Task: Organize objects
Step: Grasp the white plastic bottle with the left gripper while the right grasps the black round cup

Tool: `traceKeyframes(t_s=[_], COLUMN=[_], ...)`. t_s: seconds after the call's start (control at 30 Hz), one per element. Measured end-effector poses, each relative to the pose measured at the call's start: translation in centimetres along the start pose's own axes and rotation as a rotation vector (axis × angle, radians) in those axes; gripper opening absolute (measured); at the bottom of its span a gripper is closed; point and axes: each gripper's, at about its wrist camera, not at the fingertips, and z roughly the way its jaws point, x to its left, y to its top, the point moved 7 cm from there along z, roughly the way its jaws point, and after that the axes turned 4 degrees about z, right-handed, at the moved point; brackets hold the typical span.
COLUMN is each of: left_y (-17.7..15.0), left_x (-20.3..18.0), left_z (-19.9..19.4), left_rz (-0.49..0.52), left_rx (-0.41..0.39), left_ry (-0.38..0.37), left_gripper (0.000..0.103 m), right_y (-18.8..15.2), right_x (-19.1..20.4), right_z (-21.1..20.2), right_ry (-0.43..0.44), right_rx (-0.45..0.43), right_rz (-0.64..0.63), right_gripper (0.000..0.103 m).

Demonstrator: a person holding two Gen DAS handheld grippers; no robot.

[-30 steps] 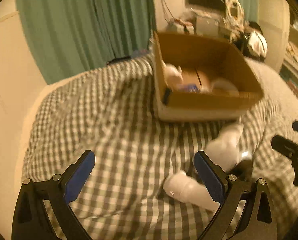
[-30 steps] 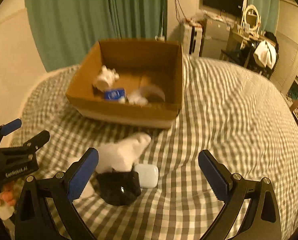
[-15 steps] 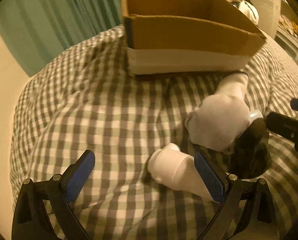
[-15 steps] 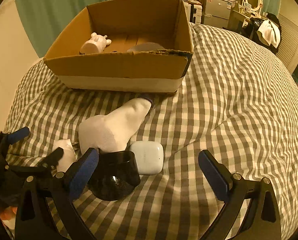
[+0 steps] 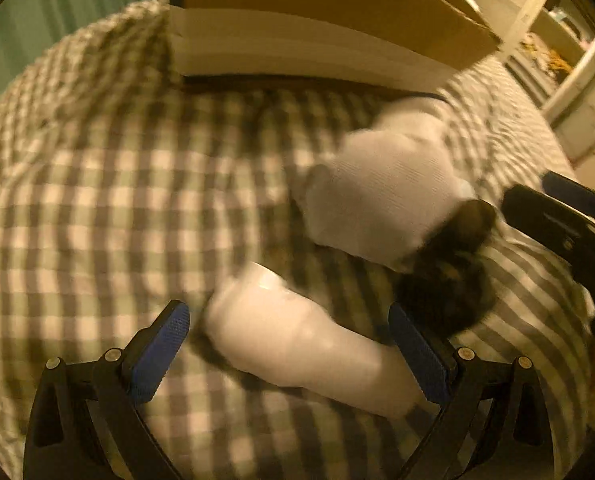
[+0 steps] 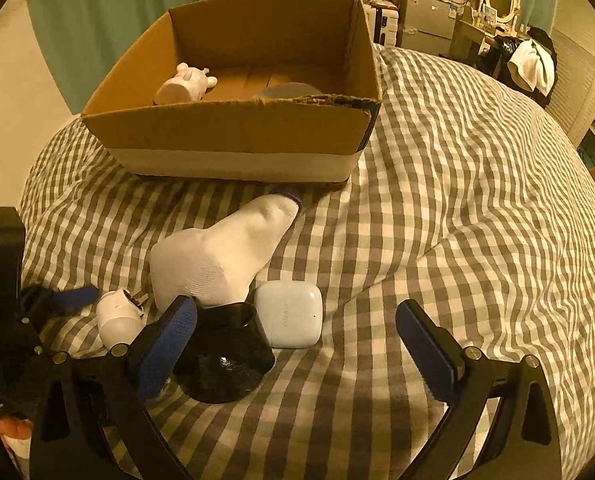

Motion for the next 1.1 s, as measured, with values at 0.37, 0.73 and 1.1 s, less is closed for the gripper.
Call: traceKeyframes(t_s=[0.37, 0.73, 1.1], left_y=[0.2, 2.2, 3.2], left_x=[1.5, 5.2, 8.1], left_z=[-1.4, -7.5, -11.7], left_rz=[-0.1, -0.164, -0.162], left_rx=[-0.061, -0.199, -0.322], left_ry=[-0.055, 0.059, 0.277], left_gripper=[0.063, 0.058, 0.058], right_y=[-0.1, -0.6, -2.4], right_x=[-0.1, 2.9, 6.9], right_z=[-0.2, -0.8, 3.0], right_ry=[-0.005, 0.104, 0.007], right_rx=[-0.008, 0.017, 0.159], right_rz=[0.003, -0.091, -0.31], right_gripper=[0.1, 0.1, 0.076])
